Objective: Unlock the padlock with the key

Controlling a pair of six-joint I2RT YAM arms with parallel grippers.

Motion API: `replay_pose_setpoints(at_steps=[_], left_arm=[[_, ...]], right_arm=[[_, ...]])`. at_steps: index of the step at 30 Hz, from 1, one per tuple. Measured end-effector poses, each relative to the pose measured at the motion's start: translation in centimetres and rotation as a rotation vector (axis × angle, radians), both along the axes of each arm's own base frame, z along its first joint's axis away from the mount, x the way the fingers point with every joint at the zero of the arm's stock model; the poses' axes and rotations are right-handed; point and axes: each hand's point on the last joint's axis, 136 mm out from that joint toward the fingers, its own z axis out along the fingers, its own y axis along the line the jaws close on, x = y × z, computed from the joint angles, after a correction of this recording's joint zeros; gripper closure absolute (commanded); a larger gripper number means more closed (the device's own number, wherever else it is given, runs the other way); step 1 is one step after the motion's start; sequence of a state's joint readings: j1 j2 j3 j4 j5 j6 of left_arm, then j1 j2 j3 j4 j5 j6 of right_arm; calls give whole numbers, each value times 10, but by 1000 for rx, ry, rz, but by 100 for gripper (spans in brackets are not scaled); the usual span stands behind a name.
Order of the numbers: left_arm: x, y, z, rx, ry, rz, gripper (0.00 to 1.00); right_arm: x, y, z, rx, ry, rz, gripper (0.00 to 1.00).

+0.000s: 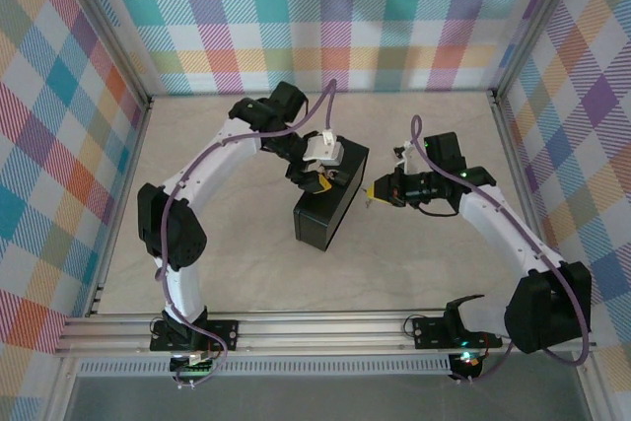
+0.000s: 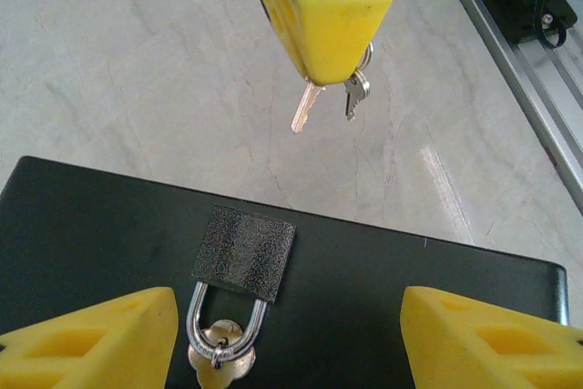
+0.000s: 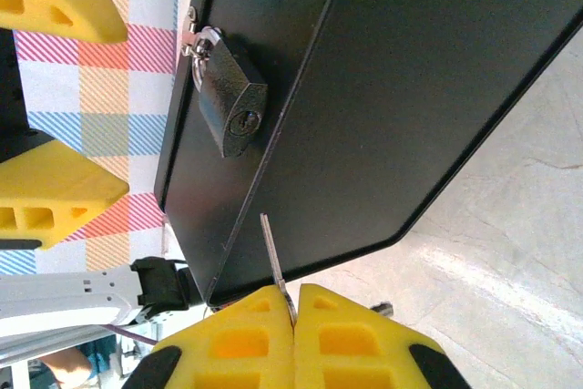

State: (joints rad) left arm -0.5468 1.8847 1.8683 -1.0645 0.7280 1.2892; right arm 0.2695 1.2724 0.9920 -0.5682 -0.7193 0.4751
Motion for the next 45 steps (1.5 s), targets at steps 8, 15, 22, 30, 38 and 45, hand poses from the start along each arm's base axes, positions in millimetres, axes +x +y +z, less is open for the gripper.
replay_pose_setpoints(at_steps=[8,15,22,30,38,45], left_arm=[[11,-11,-22,-6,10,-37,34],[17,-21,-33,-18,34,-56,35],[14,-31,-34,-32,33,-78,34],[24,-39,-29,-42,11,-78,33],[22,-41,-33,-18,17,-79,34],[23,-37,-33,16,14,-66,47]], right_arm=[[0,3,-1,25,28,10,93],[-1,5,0,41,33,23,93],[5,2,2,59,28,12,94],[11,-1,0,66,19,2,94],[9,-1,-2,70,26,5,94],[9,-1,-3,71,25,5,94]])
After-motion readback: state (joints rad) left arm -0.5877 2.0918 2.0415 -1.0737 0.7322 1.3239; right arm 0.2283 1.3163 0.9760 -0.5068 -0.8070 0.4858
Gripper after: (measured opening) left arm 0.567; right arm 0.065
